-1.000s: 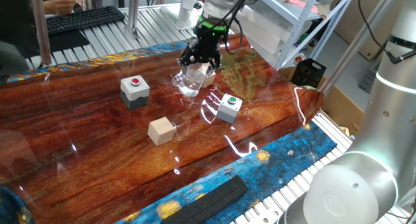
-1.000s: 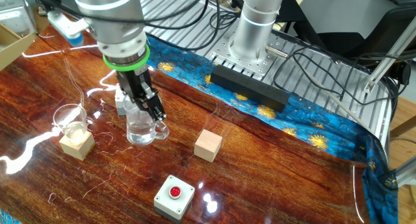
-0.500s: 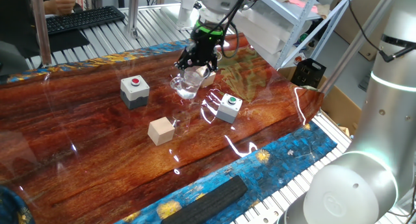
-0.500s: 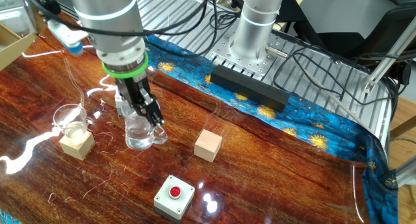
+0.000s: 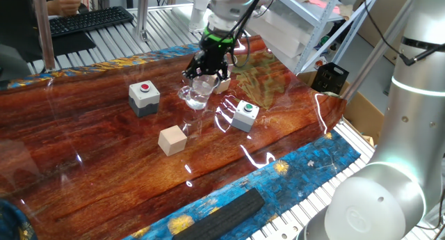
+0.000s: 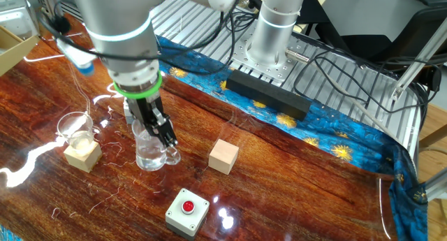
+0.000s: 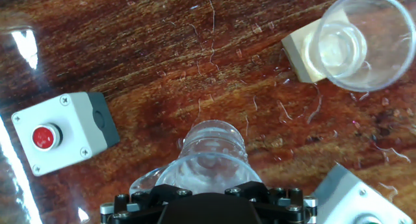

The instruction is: Pour the water from one cup into another empty cup

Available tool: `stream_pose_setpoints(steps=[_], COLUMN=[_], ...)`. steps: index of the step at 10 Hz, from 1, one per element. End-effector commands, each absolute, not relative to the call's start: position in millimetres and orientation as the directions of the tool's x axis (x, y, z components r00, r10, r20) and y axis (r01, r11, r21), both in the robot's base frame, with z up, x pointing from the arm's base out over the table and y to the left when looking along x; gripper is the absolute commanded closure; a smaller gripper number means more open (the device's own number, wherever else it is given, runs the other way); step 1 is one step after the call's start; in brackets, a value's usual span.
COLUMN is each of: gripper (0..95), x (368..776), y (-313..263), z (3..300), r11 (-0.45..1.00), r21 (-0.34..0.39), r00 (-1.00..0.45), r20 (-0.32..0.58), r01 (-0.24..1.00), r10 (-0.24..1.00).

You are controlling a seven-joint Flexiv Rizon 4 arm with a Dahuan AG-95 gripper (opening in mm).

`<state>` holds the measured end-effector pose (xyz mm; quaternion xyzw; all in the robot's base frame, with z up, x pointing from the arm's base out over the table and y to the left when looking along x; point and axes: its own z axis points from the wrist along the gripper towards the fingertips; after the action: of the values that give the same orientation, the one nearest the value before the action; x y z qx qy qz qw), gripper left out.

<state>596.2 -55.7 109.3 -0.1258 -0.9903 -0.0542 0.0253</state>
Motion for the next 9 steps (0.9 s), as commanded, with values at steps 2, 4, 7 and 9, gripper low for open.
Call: stream_pose_setpoints(steps=[2, 4, 7, 9], gripper=[95.0, 95.0, 95.0, 95.0], x=[600, 602, 605, 606], y=[-51, -46, -45, -44], z=[98, 86, 81, 80], r11=[0.972, 0.979, 0.982, 0.983], r21=[0.102, 0.083, 0.069, 0.071], r00=[-0.977, -0.982, -0.985, -0.986], r20=[0.052, 0.041, 0.038, 0.024], r01=[0.213, 0.187, 0.173, 0.167], r10=[0.209, 0.184, 0.171, 0.165])
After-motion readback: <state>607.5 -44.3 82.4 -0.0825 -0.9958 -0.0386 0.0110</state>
